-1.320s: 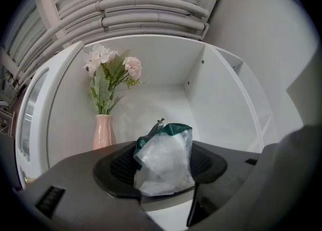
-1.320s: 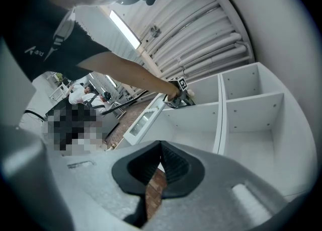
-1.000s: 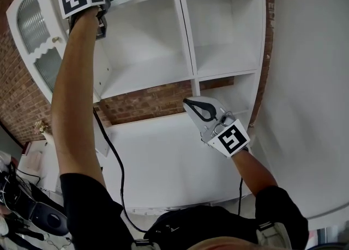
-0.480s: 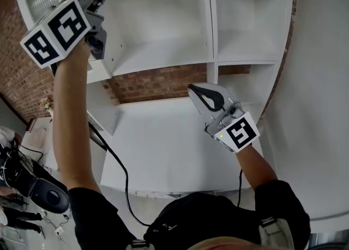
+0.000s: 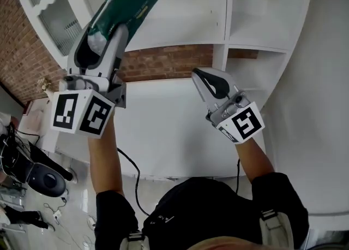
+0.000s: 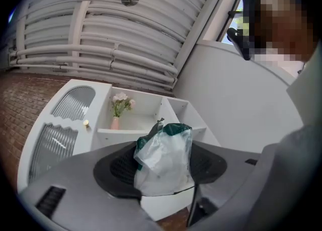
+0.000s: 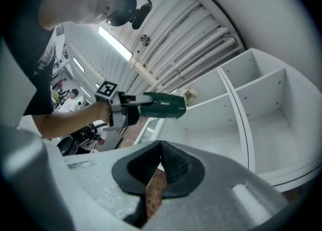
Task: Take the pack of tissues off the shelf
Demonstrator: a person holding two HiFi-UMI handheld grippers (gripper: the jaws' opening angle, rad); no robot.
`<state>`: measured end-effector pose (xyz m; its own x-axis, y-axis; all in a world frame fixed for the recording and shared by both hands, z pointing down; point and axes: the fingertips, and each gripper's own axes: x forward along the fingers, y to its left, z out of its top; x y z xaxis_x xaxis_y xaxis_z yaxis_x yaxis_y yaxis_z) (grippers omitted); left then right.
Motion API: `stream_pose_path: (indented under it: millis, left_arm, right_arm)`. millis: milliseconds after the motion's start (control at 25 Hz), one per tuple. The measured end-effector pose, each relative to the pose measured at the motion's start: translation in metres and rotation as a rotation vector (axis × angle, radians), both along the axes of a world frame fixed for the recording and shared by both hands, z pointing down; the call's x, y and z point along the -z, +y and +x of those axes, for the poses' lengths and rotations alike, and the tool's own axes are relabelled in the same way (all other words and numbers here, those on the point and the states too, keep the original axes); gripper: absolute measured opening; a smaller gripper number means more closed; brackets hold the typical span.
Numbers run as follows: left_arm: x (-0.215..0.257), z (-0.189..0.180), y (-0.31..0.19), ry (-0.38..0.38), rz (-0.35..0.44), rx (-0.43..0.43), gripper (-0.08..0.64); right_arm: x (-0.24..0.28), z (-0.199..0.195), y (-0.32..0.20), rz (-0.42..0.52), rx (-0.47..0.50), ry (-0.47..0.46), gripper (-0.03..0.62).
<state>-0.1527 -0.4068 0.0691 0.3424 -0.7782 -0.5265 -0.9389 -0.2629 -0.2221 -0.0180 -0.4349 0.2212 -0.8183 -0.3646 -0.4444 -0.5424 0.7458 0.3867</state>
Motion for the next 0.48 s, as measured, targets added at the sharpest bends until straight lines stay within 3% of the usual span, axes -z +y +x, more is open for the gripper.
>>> stream_pose_path:
  millis: [280,480]
  left_arm:
    - [-0.086,0.006,-0.007,0.052,-0.041,0.002,0.265]
    - [-0.118,0.014,-0.011,0.084,-0.058,-0.017,0.265]
  right_arm:
    - [-0.008,-0.003,-0.002,-0.05,-0.018,-0.034,0.002]
    - [-0.022,-0.007,0.001,-0.044,-0.039,-0.03,0.002]
